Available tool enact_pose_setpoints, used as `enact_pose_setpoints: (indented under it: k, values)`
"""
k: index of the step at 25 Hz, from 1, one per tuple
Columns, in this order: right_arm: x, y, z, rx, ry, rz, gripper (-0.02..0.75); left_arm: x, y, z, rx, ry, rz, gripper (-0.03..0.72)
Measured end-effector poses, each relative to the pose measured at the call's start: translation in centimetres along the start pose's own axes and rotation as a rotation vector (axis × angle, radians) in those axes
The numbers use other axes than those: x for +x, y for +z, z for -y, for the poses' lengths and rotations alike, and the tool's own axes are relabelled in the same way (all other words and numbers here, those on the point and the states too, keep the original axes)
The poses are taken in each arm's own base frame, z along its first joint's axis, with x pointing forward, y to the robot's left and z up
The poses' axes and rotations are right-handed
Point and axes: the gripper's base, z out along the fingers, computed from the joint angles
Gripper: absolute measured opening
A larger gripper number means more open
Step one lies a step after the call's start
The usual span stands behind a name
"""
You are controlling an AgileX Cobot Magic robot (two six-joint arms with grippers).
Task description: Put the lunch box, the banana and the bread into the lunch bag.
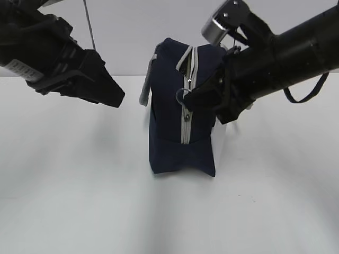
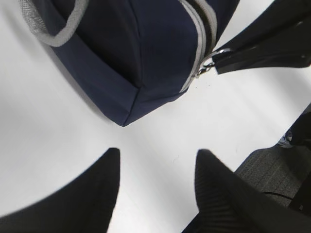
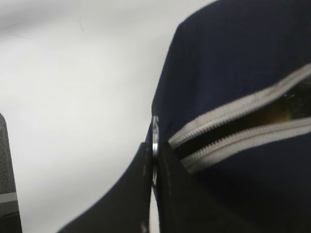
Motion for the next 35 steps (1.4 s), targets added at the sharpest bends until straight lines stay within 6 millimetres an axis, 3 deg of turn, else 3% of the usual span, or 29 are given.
enact_pose_setpoints:
  k: [9,18,28,35]
  values:
    - [-2.7,-2.0,0.7,0.061,-0.061,0.042,-0.016,-0.1,0.0,0.0,-0.005,0.055,0.016,0.361]
    - [-3.4,-2.4,1.9,0.189,-0.037,0.075,-0.016,-0.9,0.2,0.3,0.042,0.107,0.097,0.361]
    - [-3.2,-2.0,2.2,0.193,-0.003,0.075,-0.016,-2.4,4.3,-0.2,0.178,0.047,0.190,0.480]
    - [-3.2,-2.0,2.2,0.193,-0.003,0.075,-0.016,-2.7,6.4,-1.2,0.159,0.045,0.217,0.498]
